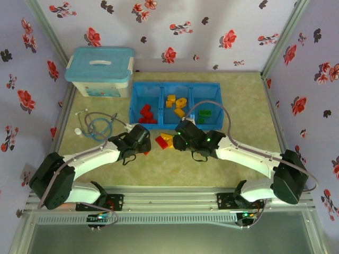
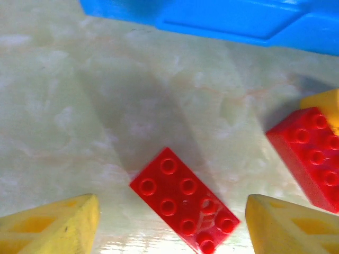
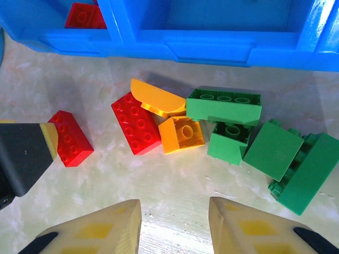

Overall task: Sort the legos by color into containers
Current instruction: Move the lego to the center of the table, then pick up the lego from the center of the table.

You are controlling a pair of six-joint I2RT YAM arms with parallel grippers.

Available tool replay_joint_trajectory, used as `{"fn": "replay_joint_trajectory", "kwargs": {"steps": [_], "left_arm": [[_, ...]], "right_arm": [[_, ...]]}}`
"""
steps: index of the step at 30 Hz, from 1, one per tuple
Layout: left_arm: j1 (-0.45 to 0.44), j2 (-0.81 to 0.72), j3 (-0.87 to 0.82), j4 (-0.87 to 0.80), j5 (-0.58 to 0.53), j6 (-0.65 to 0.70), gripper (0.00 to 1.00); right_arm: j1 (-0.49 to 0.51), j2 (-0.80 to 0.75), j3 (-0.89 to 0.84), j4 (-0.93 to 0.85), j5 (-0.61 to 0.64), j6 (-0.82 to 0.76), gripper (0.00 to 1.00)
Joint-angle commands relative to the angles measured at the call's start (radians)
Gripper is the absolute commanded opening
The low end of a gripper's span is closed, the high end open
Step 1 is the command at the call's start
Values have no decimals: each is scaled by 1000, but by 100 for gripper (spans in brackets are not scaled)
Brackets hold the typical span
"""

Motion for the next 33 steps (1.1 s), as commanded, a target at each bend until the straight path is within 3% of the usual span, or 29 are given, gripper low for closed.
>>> {"fn": "replay_joint_trajectory", "kwargs": {"steps": [1,8,22,29,33], "left_arm": [[-5,-1,32,-55,-3,-27,78],[-7,46,33,-60,-3,-111,78],[-5,196,47,38,42,-133,72],[-7,214,48,38,47,-123,52],[-6,196,60,18,29,-107,35]], "right_arm": [[7,-17,-4,16,21,14,39],[9,-45,-36,17,34,23,40],[9,-56,-75,37,36,34,41],[8,-75,-99,40,47,38,41],[8,-83,-110,48,54,43,41]]}}
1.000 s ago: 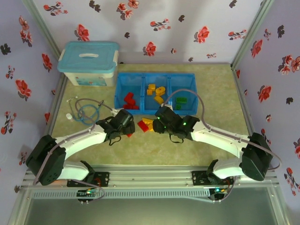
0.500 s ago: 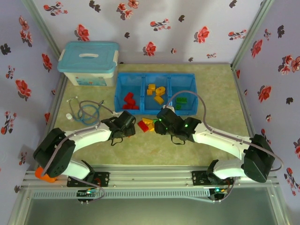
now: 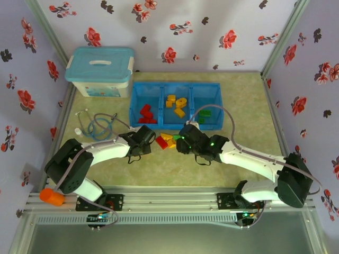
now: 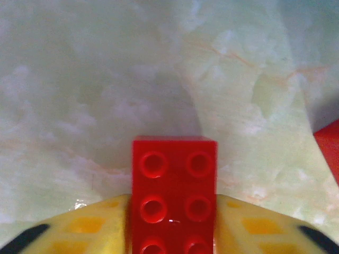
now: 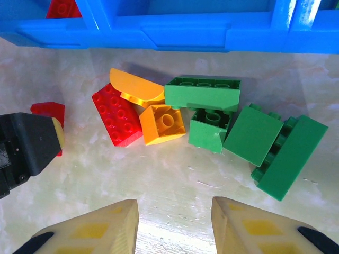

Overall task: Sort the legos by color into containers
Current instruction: Pick up the lego from the center of the table.

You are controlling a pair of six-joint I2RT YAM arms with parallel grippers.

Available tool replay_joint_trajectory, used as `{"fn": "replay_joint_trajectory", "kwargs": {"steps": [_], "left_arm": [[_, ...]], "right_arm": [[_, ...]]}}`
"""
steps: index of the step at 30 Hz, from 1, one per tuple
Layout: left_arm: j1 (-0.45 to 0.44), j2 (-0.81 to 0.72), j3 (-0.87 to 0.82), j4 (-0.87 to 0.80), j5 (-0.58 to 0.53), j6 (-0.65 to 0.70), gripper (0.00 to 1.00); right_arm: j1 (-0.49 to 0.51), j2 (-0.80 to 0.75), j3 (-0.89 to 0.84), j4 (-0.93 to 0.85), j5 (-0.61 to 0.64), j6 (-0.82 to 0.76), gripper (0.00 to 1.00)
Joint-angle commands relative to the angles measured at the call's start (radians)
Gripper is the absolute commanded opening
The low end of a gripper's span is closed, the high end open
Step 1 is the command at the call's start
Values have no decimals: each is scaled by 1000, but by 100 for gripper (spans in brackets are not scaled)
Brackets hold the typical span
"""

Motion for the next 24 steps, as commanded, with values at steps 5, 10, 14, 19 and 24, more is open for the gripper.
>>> {"fn": "replay_joint_trajectory", "kwargs": {"steps": [5,10,14,19,24], "left_arm": [[-3,-46,61,-59,-39,27,30],[8,-125,123,-110,-74,86,29],[55,-145,197,-124,-66,154,30],[136,-65,354,-142,-8,245,30],[210,106,559,-165,65,317,30]], "right_arm": [[8,-33,-17,10,34,25,40],[8,-55,-42,20,39,36,40],[8,-59,-60,27,33,47,40],[8,-73,-78,37,26,62,40],[9,-97,-82,24,26,66,40]]}}
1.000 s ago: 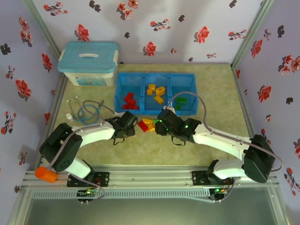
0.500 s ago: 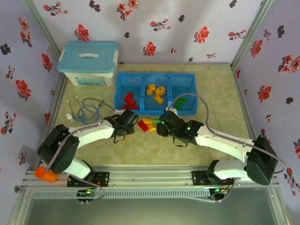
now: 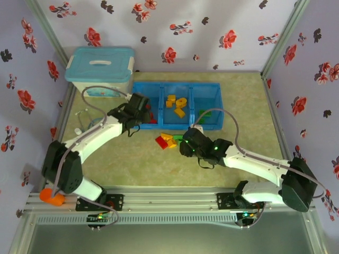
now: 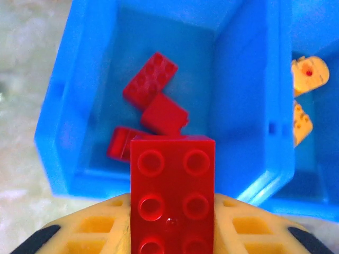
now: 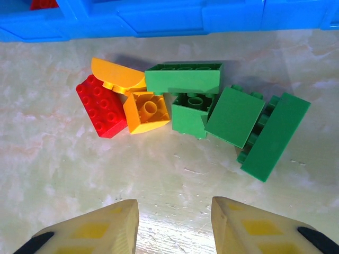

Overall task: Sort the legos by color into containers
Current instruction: Place the lego in the container, then pick up the lego from the center of the table.

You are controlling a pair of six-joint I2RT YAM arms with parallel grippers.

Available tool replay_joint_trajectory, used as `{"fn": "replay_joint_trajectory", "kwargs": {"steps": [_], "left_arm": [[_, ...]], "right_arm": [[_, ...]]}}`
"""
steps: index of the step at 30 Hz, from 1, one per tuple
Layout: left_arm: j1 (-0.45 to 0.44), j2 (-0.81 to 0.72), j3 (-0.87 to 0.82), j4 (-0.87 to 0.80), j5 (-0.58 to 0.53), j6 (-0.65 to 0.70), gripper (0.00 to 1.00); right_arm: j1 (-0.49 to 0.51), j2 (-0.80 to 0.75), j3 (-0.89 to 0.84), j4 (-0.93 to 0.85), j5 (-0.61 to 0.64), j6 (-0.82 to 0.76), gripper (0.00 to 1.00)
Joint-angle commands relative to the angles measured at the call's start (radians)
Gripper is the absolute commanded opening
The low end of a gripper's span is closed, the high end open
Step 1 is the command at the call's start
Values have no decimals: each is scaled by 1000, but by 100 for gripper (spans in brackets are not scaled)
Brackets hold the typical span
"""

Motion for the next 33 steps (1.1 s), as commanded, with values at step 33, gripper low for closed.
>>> {"fn": "replay_joint_trajectory", "kwargs": {"steps": [33], "left_arm": [[37,-396,-342,37,127,3,67]], "right_arm": [[9,455,438,-158,-86,-456,55]]}}
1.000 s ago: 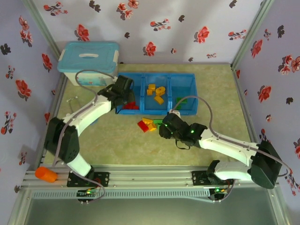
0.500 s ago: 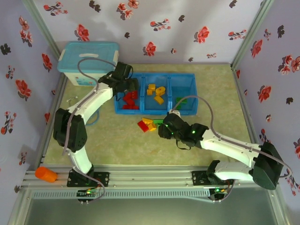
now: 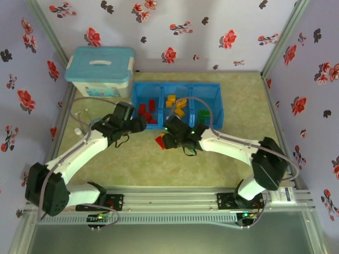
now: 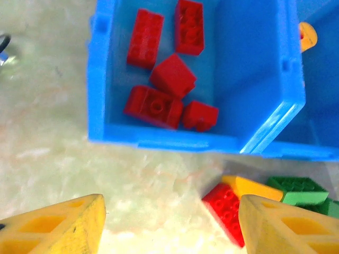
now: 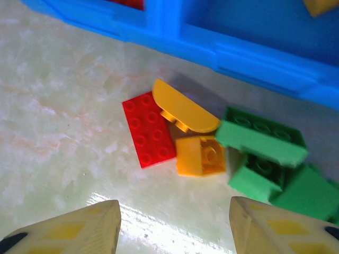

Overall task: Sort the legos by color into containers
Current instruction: Pick up the lego from the center of the table.

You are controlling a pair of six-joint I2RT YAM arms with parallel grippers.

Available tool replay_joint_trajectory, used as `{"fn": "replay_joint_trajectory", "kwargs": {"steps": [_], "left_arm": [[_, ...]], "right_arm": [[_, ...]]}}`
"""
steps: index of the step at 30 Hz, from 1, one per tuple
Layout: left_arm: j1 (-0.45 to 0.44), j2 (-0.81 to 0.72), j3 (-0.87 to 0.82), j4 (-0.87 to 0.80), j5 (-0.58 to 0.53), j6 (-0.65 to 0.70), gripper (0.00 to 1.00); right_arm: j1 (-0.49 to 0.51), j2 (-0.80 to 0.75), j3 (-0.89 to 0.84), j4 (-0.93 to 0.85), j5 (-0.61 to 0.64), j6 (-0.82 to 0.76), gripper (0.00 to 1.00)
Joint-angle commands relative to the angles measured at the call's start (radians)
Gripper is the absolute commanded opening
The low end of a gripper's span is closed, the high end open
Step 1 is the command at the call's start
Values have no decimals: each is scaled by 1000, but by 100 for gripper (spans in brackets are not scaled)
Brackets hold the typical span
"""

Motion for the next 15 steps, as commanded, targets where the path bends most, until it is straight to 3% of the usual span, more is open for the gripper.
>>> {"fn": "replay_joint_trajectory", "kwargs": {"steps": [1,15], "left_arm": [[-6,-103,-67,15,-3,-40,67],[-6,-338,-226,-59,-30,-68,64]], "right_arm": [[-6,94,87,-86,-36,-171,55],[-91,320,278,-139,-92,-289,52]]}}
